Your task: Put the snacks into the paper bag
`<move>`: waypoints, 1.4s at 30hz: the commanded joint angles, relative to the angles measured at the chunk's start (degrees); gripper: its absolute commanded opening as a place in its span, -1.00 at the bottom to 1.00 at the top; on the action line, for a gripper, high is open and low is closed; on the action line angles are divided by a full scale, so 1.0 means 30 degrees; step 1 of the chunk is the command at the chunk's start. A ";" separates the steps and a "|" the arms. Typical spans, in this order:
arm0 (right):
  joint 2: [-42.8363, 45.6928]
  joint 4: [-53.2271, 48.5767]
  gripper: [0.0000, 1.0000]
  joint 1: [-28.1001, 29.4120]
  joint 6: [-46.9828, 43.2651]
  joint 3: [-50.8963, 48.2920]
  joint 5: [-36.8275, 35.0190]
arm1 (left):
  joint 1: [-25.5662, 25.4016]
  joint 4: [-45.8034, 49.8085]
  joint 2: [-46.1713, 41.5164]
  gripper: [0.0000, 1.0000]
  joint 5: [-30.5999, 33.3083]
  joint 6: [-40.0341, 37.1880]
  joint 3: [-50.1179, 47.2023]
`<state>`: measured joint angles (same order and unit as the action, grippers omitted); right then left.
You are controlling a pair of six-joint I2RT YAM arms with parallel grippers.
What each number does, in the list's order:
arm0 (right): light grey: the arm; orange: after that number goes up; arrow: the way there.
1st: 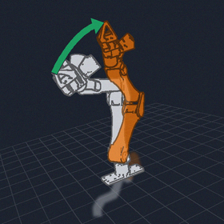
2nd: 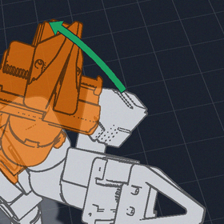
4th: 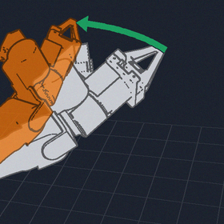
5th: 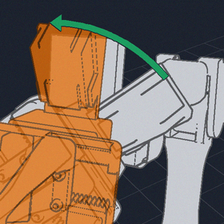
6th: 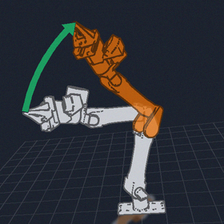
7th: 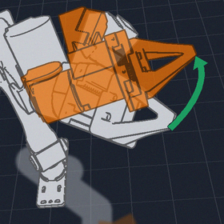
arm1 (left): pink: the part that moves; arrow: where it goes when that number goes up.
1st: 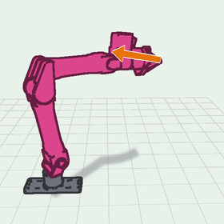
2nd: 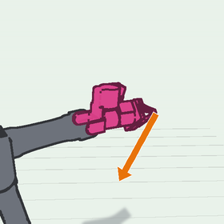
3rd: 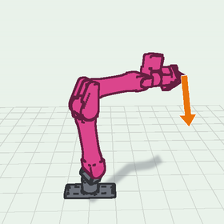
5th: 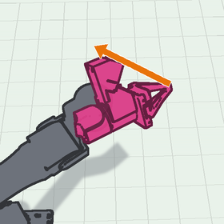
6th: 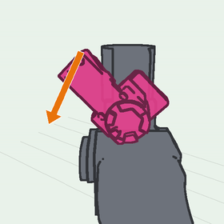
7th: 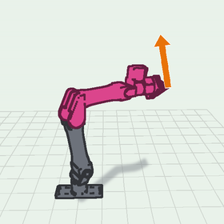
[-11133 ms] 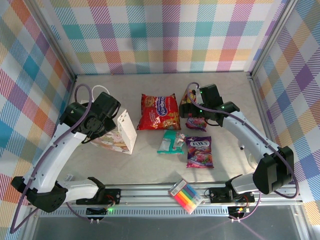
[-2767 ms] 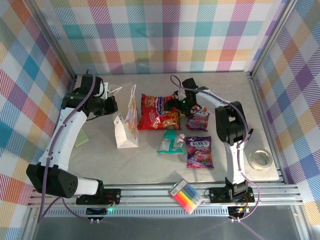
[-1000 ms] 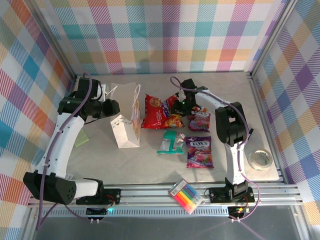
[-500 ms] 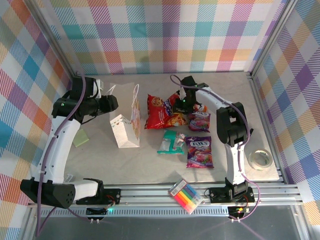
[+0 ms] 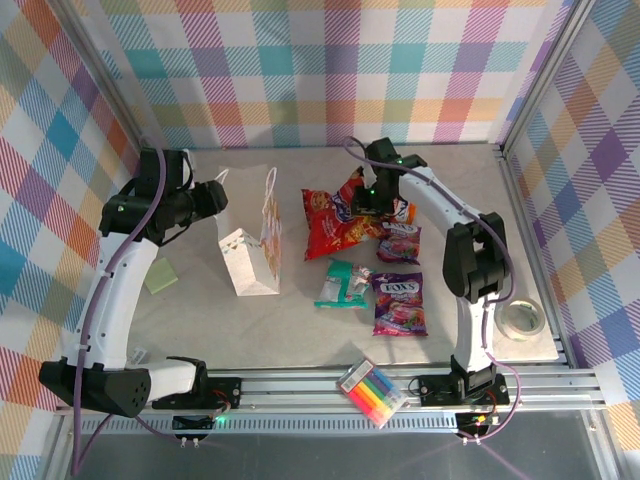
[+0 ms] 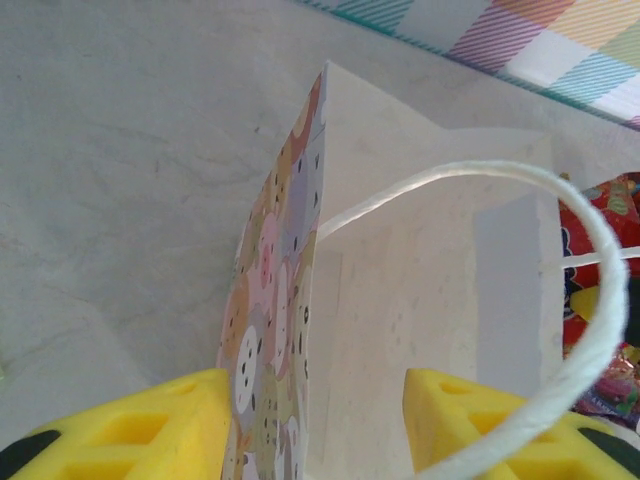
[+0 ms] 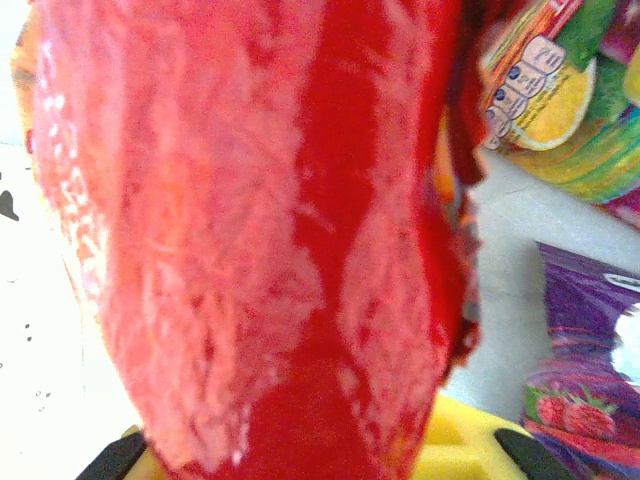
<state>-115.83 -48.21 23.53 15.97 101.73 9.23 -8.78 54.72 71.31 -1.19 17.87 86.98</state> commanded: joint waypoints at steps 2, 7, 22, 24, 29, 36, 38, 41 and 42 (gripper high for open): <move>0.1908 -0.0043 -1.00 0.0239 -0.0417 0.1095 -0.0073 | 0.0312 -0.0675 0.0165 -0.05 0.0131 0.0167 0.0496; 0.2868 -0.0208 -1.00 0.0475 -0.0535 0.1423 -0.0481 | 0.0321 -0.1149 0.0393 -0.06 0.0138 0.0079 0.0476; 0.5621 -0.1247 -1.00 0.1363 -0.0959 0.3294 -0.1638 | 0.0834 -0.3286 0.0109 -0.28 -0.0600 0.0968 0.0222; 0.5873 -0.1511 -1.00 0.1515 -0.1043 0.3714 -0.1803 | 0.0833 -0.3507 -0.0107 -0.33 0.0091 0.1320 0.0025; 0.6714 -0.1524 -1.00 0.1867 -0.1045 0.4447 -0.2078 | 0.0841 -0.3716 -0.0337 -0.37 0.0230 0.1699 -0.0459; 0.6857 -0.2176 -1.00 0.2248 -0.1015 0.6842 -0.2177 | 0.0843 -0.3679 -0.0566 -0.37 0.0311 0.2456 -0.1144; 0.6694 -0.2450 -1.00 0.2308 -0.1059 0.7762 -0.2210 | 0.0840 -0.3542 -0.0523 -0.36 0.0309 0.2742 -0.1171; 0.6429 -0.2978 -1.00 0.2352 -0.1188 0.8962 -0.2342 | 0.0821 -0.3219 -0.0422 -0.14 -0.0017 0.2899 -0.1122; 0.6378 -0.3136 -1.00 0.2380 -0.1221 0.9288 -0.2374 | 0.0842 -0.3078 -0.0363 -0.10 -0.0209 0.2898 -0.1104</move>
<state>-98.74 -60.86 30.20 13.98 124.64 2.11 -6.90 44.88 70.89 -0.89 25.43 84.03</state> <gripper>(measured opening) 0.201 0.435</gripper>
